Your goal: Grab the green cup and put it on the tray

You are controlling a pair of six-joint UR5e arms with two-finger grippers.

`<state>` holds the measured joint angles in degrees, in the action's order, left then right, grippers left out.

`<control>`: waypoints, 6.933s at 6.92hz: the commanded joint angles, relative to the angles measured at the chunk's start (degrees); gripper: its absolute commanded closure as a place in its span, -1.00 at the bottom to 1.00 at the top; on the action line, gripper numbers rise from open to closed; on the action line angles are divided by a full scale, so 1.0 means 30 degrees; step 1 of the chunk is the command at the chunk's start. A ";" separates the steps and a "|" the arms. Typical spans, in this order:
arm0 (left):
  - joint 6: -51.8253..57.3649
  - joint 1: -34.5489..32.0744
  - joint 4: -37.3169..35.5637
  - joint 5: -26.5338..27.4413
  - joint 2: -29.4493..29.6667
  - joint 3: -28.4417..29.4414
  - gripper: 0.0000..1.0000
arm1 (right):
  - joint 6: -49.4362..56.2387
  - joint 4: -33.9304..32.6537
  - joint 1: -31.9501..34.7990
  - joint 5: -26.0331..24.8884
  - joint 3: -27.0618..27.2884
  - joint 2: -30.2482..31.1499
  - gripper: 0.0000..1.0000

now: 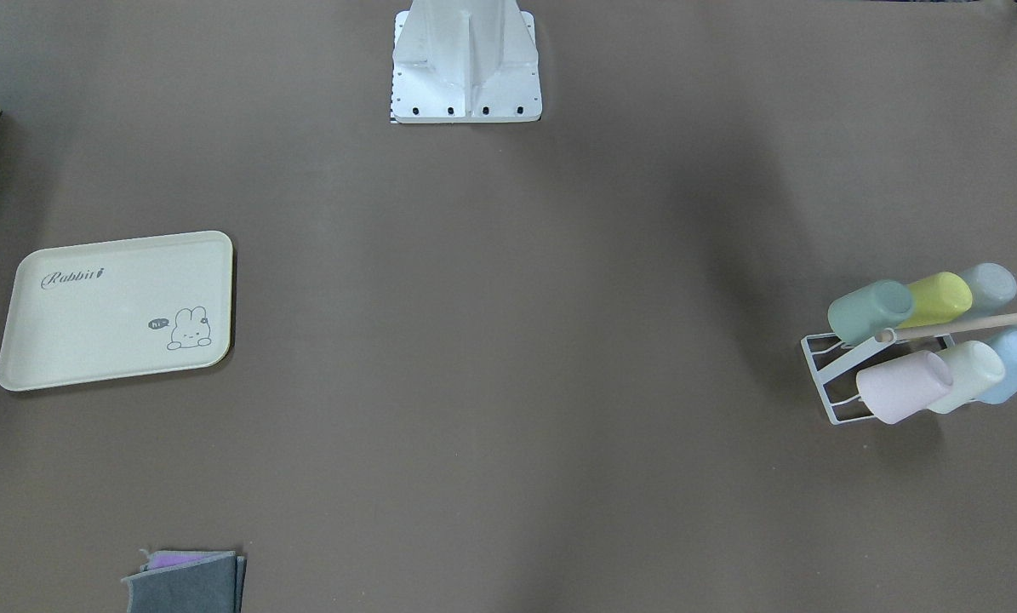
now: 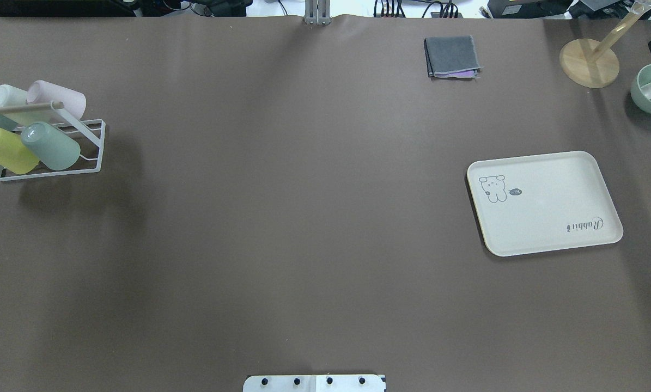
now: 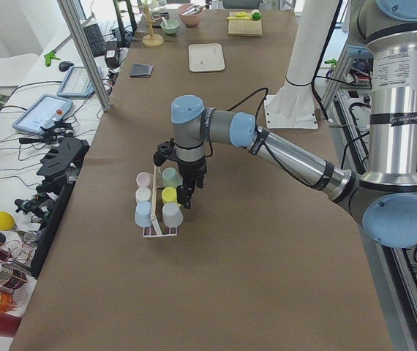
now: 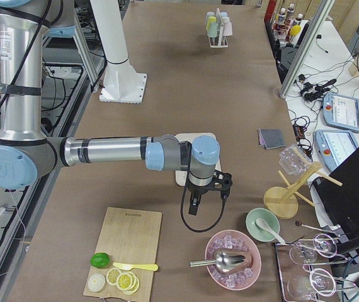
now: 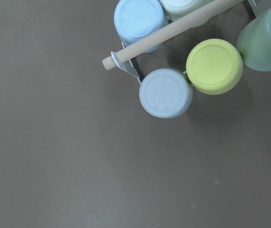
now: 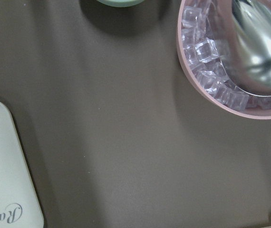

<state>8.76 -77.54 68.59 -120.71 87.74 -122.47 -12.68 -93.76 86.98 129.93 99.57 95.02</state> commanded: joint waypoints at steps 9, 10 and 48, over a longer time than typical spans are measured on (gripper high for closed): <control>0.4550 0.9079 -0.3605 1.0337 0.4295 -0.0865 -0.97 | -0.0168 0.0024 -0.0162 0.0077 0.0267 -0.0268 -1.00; 0.4609 0.9785 -0.4980 1.1223 0.5372 -0.0517 -0.97 | -0.0169 0.0430 -0.1179 -0.0095 0.0005 -0.0529 -1.00; 1.1611 1.5652 -0.4955 2.5793 0.5500 0.5121 0.04 | -1.8263 1.0395 -1.4273 0.0292 -0.2985 -0.9956 1.00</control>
<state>43.58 -30.53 56.68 -43.33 104.76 -103.76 -63.26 -62.61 48.33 133.73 90.61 68.54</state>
